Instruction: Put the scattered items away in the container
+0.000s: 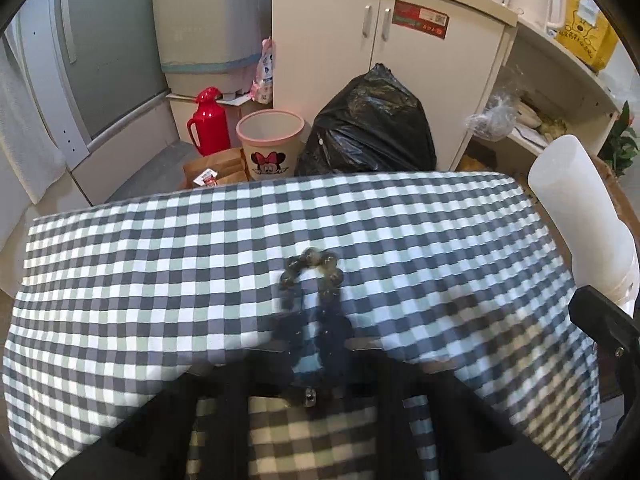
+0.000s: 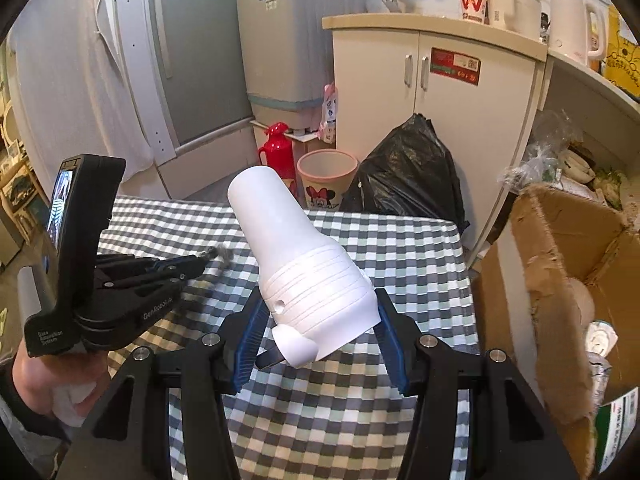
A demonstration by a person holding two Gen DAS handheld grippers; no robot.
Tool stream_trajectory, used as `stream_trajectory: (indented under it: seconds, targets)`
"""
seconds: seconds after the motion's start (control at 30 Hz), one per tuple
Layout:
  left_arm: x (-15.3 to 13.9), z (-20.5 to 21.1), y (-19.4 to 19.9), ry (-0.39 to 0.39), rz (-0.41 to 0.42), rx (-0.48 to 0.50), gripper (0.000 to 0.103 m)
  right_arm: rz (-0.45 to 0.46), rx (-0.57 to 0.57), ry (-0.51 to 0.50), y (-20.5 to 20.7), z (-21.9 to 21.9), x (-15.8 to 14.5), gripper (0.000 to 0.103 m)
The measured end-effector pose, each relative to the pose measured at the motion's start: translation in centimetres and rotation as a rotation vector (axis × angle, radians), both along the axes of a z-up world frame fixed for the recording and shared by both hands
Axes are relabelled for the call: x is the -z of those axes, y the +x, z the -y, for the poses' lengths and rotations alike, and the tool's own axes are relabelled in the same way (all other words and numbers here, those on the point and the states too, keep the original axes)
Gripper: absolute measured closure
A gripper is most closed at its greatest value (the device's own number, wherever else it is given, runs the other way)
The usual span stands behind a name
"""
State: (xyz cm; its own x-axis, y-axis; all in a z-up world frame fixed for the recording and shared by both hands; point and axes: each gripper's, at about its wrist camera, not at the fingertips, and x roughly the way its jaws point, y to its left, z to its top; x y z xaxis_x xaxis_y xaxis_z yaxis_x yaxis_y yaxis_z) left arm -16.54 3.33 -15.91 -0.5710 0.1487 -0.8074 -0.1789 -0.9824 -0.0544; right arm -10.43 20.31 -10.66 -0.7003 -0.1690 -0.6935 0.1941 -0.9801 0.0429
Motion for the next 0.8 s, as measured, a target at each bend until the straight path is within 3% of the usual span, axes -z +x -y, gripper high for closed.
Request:
stream_trajectory:
  seconds: [0.8]
  targets:
    - [-8.9,-3.9,5.6,0.023,-0.159,0.052,0.103,-0.133,0.036,-0.036,5.4,-3.8,-6.2,0.051]
